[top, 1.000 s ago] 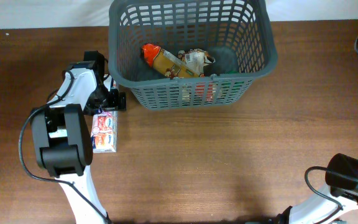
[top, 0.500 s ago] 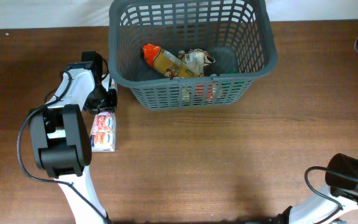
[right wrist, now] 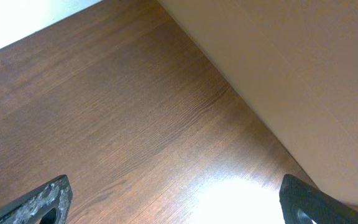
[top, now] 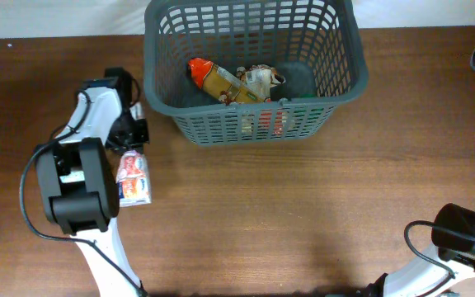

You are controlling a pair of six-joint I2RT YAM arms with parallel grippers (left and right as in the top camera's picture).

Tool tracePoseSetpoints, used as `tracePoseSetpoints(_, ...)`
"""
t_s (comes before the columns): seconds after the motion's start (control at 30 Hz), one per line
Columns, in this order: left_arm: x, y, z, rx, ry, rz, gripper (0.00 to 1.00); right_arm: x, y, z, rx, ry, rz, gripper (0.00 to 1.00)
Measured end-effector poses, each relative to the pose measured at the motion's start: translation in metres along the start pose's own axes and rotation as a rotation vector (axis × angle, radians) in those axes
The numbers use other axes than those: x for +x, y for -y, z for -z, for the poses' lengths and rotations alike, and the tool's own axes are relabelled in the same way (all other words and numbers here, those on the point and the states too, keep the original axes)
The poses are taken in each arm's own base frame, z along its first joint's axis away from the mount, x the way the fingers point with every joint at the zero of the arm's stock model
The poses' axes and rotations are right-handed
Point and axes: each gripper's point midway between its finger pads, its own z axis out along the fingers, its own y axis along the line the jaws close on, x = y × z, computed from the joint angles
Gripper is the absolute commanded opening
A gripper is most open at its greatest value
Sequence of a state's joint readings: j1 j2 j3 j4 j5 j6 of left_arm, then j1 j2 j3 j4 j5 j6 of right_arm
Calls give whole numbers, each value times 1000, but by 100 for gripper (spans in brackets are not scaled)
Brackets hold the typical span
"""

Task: Pack container
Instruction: 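Swing the tissue strip with the left gripper over the basket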

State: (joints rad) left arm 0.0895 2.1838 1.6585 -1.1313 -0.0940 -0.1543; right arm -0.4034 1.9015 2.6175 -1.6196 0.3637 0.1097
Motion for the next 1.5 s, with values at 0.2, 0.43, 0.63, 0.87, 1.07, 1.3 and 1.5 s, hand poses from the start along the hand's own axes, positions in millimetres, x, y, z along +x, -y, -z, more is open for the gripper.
tracePoseSetpoints(0.2, -17, -61, 49, -17, 9, 174, 2, 0, 0, 0, 0, 0, 0, 99)
tracePoseSetpoints(0.43, -31, -106, 145, -55, 161, 273, 2, 0, 0, 0, 0, 0, 0, 99)
tracePoseSetpoints(0.63, -40, -85, 256, -37, 480, 243, 2, 0, 0, 0, 0, 0, 0, 99)
tracePoseSetpoints(0.87, -7, 12, 421, 161, 1001, 88, 2, 0, 0, 0, 0, 0, 0, 99)
tracePoseSetpoints(1.07, 37, 90, 516, 382, 1299, -50, 2, 0, 0, 0, 0, 0, 0, 99)
tracePoseSetpoints(1.3, 35, 136, 523, 402, 1348, -83, 2, 0, 0, 0, 0, 0, 1, 99)
tracePoseSetpoints(1.5, -10, 181, 464, 338, 1228, -132, 2, 0, 0, 0, 0, 0, 0, 99)
